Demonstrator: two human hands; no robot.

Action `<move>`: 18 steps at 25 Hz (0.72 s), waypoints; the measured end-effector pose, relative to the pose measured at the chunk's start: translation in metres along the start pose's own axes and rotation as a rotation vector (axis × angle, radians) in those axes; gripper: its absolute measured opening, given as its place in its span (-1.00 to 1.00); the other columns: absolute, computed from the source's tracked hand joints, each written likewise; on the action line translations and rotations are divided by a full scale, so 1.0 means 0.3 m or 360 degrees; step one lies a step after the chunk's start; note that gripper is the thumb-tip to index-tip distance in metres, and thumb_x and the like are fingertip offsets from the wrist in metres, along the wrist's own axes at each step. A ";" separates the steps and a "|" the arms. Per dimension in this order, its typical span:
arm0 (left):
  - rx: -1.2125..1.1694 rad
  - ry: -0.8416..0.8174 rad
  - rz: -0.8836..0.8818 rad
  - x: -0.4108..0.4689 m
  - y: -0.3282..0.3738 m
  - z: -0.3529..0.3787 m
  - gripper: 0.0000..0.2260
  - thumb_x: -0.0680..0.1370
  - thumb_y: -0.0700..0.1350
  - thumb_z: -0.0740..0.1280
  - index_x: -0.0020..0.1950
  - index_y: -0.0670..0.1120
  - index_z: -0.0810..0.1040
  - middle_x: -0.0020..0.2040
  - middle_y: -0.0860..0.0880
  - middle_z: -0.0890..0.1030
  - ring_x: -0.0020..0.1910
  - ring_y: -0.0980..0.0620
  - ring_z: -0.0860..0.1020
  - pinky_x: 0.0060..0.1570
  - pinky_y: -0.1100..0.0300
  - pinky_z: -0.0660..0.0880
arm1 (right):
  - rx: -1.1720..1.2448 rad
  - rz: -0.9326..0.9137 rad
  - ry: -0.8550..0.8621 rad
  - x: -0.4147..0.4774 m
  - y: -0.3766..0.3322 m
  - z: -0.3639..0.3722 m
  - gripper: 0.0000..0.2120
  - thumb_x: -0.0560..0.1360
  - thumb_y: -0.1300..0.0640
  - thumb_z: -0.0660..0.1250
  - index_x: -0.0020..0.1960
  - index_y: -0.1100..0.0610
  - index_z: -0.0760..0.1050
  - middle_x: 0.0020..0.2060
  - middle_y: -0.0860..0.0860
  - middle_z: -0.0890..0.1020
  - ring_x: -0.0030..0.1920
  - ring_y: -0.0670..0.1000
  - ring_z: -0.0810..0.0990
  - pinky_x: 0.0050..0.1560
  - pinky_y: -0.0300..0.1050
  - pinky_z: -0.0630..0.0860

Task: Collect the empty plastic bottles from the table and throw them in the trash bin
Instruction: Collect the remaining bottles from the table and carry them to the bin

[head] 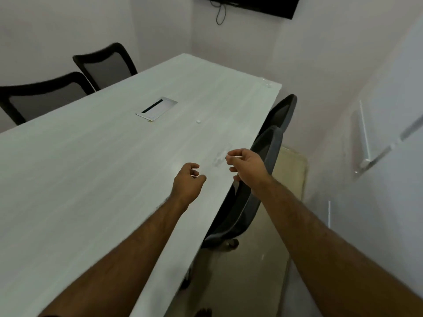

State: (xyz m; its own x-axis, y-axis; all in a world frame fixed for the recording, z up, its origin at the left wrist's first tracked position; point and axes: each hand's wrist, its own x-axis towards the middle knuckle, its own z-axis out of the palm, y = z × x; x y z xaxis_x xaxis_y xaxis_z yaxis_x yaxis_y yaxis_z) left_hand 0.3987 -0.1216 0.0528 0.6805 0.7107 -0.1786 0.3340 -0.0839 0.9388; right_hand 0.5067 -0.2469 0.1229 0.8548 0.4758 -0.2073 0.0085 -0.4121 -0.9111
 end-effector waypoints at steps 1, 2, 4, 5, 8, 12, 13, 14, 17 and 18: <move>0.0047 0.0011 -0.0018 0.058 0.009 0.045 -0.66 0.52 -0.11 0.38 0.29 -0.05 0.48 0.14 -0.06 0.57 0.08 -0.04 0.57 -0.11 0.18 0.51 | -0.0083 -0.0028 -0.0062 0.091 0.000 -0.023 -0.78 0.54 0.03 0.39 0.16 0.04 0.56 -0.01 0.01 0.65 0.02 0.01 0.64 -0.04 -0.07 0.63; 0.0075 0.0022 -0.0022 0.102 0.013 0.073 -0.64 0.51 -0.11 0.39 0.30 -0.04 0.47 0.17 -0.05 0.56 0.13 -0.04 0.56 -0.03 0.14 0.54 | -0.0167 -0.0065 -0.0103 0.162 0.004 -0.037 -0.75 0.53 0.01 0.39 0.18 0.03 0.55 -0.01 0.01 0.65 0.02 0.02 0.64 0.00 -0.03 0.63; 0.0085 0.0085 -0.0004 0.195 0.019 0.127 -0.61 0.51 -0.10 0.41 0.32 -0.04 0.46 0.21 -0.04 0.56 0.18 -0.03 0.54 0.10 0.08 0.55 | -0.0358 -0.0192 -0.0183 0.307 -0.006 -0.061 -0.70 0.53 0.00 0.39 0.24 0.04 0.52 0.01 0.02 0.65 0.01 0.02 0.64 -0.01 -0.05 0.62; 0.0099 0.0130 -0.0004 0.241 0.022 0.157 -0.59 0.50 -0.10 0.42 0.33 -0.04 0.46 0.23 -0.04 0.56 0.19 -0.02 0.53 0.13 0.07 0.54 | -0.0449 -0.0275 -0.0232 0.380 -0.017 -0.072 -0.68 0.53 0.00 0.38 0.26 0.04 0.51 0.02 0.02 0.64 -0.01 0.02 0.63 -0.07 -0.11 0.58; 0.0172 0.0283 -0.0098 0.389 0.032 0.268 -0.55 0.49 -0.09 0.43 0.36 -0.04 0.44 0.26 -0.05 0.54 0.21 -0.03 0.52 0.15 0.07 0.52 | -0.0667 -0.0423 -0.0498 0.627 -0.025 -0.102 -0.66 0.53 0.01 0.38 0.27 0.06 0.49 -0.02 -0.01 0.64 -0.12 -0.04 0.61 -0.21 -0.21 0.48; 0.0379 0.0377 -0.0277 0.556 0.009 0.400 -0.47 0.46 -0.06 0.44 0.40 -0.04 0.39 0.34 -0.10 0.50 0.27 -0.07 0.50 0.16 0.10 0.47 | -0.0867 -0.0492 -0.0890 0.903 0.008 -0.117 -0.63 0.51 -0.01 0.40 0.28 0.05 0.49 -0.01 0.00 0.64 -0.04 0.00 0.62 -0.07 -0.13 0.54; 0.0449 0.0365 -0.0333 0.583 -0.001 0.423 -0.44 0.45 -0.06 0.44 0.43 -0.04 0.37 0.37 -0.10 0.48 0.30 -0.08 0.48 0.19 0.09 0.46 | -0.0912 -0.0514 -0.0944 0.957 0.016 -0.122 -0.63 0.50 -0.01 0.41 0.27 0.06 0.50 0.01 0.02 0.65 -0.03 0.03 0.63 -0.04 -0.09 0.56; 0.0535 0.0338 -0.0388 0.611 -0.016 0.447 -0.40 0.45 -0.05 0.44 0.46 -0.05 0.34 0.41 -0.11 0.45 0.34 -0.09 0.46 0.24 0.07 0.45 | -0.0963 -0.0541 -0.0997 1.012 0.019 -0.127 -0.63 0.49 -0.01 0.42 0.26 0.05 0.51 0.02 0.02 0.65 -0.04 0.04 0.64 -0.02 -0.07 0.57; 0.0789 0.0231 -0.0565 0.684 -0.066 0.503 -0.27 0.42 0.00 0.46 0.53 -0.05 0.25 0.52 -0.10 0.34 0.43 -0.11 0.39 0.37 0.00 0.39 | -0.1208 -0.0653 -0.1209 1.171 0.013 -0.122 -0.62 0.45 -0.02 0.46 0.23 0.04 0.53 0.04 0.03 0.66 -0.09 0.02 0.62 -0.03 -0.09 0.55; 0.0864 0.0216 -0.0617 0.713 -0.083 0.516 -0.23 0.41 0.02 0.46 0.55 -0.05 0.21 0.54 -0.09 0.31 0.46 -0.11 0.36 0.39 -0.01 0.37 | -0.1294 -0.0713 -0.1306 1.225 0.011 -0.105 -0.61 0.44 -0.02 0.47 0.23 0.04 0.53 0.05 0.03 0.66 -0.08 0.02 0.61 -0.04 -0.10 0.54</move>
State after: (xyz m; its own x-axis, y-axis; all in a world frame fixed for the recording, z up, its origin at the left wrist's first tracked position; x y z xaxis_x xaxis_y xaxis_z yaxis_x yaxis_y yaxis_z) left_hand 0.6371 -0.0756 -0.0544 0.3695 0.8384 -0.4008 0.8414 -0.1187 0.5273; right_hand 0.8374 -0.0979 0.0550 0.1181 0.9241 -0.3634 0.7860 -0.3107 -0.5345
